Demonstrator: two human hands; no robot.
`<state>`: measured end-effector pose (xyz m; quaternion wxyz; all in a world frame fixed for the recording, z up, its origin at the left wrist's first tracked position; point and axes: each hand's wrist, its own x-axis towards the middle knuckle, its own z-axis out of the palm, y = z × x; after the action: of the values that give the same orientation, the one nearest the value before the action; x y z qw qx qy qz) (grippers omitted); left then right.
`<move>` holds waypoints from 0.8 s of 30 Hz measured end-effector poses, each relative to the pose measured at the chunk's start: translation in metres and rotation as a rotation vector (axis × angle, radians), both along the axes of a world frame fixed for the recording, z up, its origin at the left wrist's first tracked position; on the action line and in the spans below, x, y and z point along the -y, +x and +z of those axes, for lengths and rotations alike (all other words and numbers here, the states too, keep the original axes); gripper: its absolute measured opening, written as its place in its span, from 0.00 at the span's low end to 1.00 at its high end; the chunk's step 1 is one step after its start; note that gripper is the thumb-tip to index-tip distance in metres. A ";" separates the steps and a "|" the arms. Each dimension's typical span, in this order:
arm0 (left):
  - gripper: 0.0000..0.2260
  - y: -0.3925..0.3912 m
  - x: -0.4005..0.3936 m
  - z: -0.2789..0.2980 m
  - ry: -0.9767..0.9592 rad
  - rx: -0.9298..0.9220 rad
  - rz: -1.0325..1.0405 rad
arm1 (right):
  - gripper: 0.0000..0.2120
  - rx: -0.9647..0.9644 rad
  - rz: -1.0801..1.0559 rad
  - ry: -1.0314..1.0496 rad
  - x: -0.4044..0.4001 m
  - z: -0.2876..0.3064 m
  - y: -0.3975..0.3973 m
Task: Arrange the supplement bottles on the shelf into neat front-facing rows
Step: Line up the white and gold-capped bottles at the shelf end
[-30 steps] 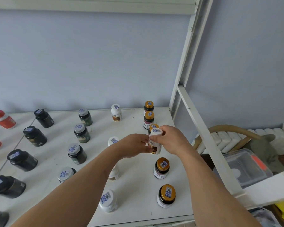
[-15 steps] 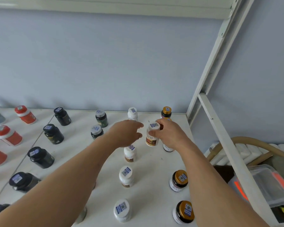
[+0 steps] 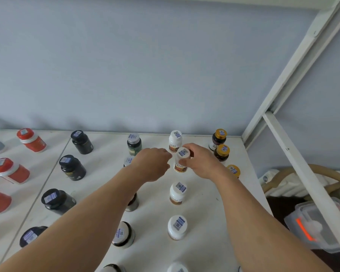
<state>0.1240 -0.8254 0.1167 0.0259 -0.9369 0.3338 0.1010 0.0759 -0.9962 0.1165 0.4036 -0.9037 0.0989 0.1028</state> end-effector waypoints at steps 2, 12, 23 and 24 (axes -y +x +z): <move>0.16 0.003 -0.001 -0.004 0.002 -0.011 -0.002 | 0.24 -0.018 0.003 -0.002 -0.004 -0.007 0.005; 0.15 0.007 -0.002 -0.015 -0.017 -0.028 -0.026 | 0.26 -0.047 -0.001 0.026 -0.011 -0.026 0.010; 0.14 -0.012 0.031 0.014 -0.145 0.141 -0.072 | 0.24 0.077 -0.171 -0.030 0.048 0.033 -0.038; 0.14 -0.015 0.037 0.016 -0.156 0.120 -0.081 | 0.24 0.084 -0.189 -0.042 0.056 0.035 -0.046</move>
<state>0.1085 -0.8628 0.1323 -0.0230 -0.9261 0.3762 0.0176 0.0304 -1.0521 0.1518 0.3964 -0.9021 0.1687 0.0241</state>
